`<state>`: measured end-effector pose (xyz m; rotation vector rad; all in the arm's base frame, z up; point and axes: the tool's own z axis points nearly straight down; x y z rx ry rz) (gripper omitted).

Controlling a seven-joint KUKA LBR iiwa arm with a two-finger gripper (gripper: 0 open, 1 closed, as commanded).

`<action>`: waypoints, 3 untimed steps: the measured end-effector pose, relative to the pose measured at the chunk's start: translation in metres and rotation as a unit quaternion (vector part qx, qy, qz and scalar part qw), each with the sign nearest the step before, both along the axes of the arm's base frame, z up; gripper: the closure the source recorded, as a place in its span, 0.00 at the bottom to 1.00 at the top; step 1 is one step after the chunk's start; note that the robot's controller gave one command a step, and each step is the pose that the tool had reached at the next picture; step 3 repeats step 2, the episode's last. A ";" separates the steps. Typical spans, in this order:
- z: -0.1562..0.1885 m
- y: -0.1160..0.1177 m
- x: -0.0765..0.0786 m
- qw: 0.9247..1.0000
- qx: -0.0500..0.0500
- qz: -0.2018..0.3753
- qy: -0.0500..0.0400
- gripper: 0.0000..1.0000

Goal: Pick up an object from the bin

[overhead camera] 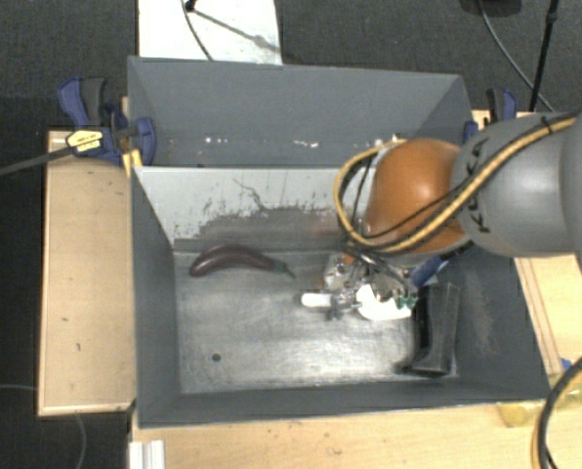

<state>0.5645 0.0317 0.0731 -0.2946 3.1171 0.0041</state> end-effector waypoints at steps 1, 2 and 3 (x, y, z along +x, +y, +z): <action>0.000 0.000 0.000 1.000 0.000 -0.001 0.000 1.00; 0.209 -0.004 -0.012 0.998 -0.002 0.067 0.004 1.00; 0.209 -0.004 -0.012 0.998 -0.002 0.067 0.004 1.00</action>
Offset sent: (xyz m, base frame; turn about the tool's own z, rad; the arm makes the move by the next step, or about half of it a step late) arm -0.0124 -0.0041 0.2150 -0.1386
